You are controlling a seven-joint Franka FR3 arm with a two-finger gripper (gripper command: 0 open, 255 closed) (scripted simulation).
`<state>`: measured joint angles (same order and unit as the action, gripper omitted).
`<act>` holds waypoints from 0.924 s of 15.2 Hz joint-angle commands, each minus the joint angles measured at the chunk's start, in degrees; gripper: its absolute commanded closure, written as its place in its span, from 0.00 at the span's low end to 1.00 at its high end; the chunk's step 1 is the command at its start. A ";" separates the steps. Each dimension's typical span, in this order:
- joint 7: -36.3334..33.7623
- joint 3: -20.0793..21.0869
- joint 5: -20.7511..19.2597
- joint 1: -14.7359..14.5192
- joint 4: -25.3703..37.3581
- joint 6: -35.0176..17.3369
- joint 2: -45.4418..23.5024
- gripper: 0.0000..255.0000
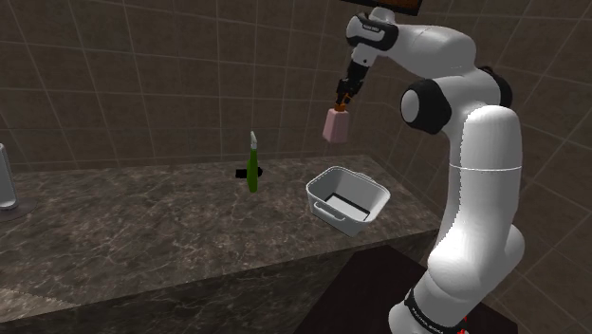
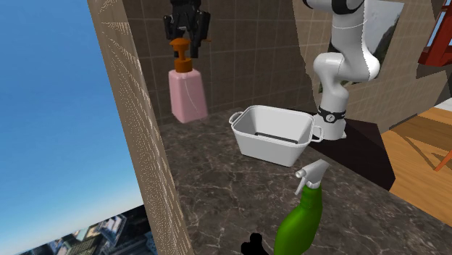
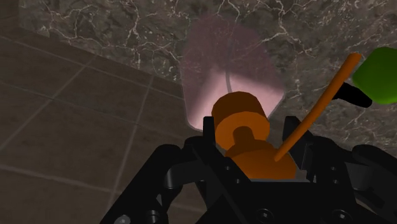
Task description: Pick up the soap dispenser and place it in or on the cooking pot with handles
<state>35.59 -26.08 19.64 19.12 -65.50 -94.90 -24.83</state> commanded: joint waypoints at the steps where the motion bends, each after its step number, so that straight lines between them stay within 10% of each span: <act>1: -0.35 0.07 0.33 0.64 3.07 2.16 -0.91 1.00; 14: -10.26 2.41 -15.92 -10.39 -34.08 -4.00 34.62 1.00</act>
<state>26.48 -24.30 4.85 9.06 -97.65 -99.14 7.30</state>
